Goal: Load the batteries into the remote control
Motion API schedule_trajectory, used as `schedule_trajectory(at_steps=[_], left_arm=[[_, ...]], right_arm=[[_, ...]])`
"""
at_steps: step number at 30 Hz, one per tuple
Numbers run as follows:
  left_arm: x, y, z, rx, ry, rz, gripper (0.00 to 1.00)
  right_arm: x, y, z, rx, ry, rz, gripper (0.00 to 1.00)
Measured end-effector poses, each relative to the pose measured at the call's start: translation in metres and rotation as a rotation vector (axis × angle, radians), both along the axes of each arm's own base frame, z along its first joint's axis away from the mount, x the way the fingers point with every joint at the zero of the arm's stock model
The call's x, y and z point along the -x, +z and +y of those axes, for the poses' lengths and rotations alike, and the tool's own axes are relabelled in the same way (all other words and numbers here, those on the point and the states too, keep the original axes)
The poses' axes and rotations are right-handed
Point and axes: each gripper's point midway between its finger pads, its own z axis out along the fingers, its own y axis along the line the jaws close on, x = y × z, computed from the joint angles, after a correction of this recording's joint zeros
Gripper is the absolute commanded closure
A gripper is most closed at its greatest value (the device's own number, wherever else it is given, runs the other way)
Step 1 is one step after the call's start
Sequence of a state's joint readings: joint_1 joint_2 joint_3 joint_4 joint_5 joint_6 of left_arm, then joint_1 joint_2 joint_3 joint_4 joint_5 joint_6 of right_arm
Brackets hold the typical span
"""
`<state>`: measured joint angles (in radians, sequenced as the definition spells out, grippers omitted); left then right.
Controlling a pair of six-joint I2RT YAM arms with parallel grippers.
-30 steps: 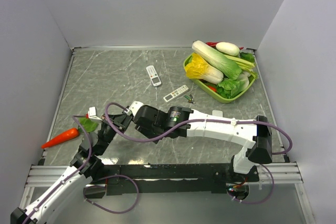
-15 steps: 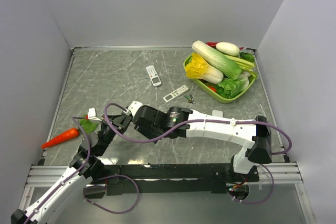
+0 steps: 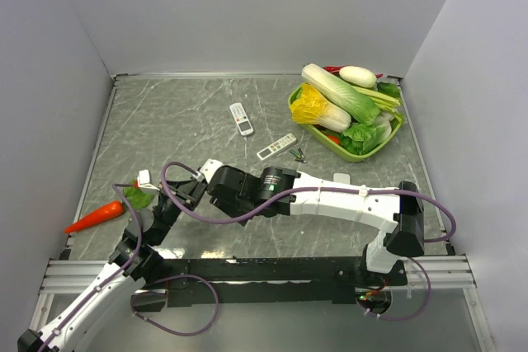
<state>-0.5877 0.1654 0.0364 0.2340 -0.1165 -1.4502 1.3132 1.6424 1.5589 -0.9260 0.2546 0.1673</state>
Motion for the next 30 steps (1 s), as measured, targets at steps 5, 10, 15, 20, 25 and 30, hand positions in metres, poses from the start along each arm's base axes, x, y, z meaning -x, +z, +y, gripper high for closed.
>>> schedule_trajectory(at_steps=[5,10,15,20,25,30], left_arm=[[0.001,0.003,0.001,0.001,0.002,-0.016,0.99],[0.002,0.005,0.002,0.002,0.004,-0.027,0.99],[0.004,0.011,0.002,0.019,-0.004,-0.042,0.99],[0.005,0.013,0.002,0.025,-0.006,-0.048,0.99],[0.005,0.013,0.002,0.029,-0.007,-0.046,0.99],[0.005,0.007,0.001,0.026,-0.012,-0.02,0.99]], right_arm=[[0.0,0.002,0.001,-0.008,-0.006,0.001,0.46],[0.0,0.004,0.002,-0.016,-0.012,0.004,0.32],[0.001,0.004,0.003,-0.018,-0.012,0.005,0.27],[0.002,0.004,0.003,-0.021,-0.008,0.012,0.24],[0.005,0.01,0.006,-0.042,0.003,0.024,0.17],[0.01,0.034,0.005,-0.114,0.071,0.008,0.18]])
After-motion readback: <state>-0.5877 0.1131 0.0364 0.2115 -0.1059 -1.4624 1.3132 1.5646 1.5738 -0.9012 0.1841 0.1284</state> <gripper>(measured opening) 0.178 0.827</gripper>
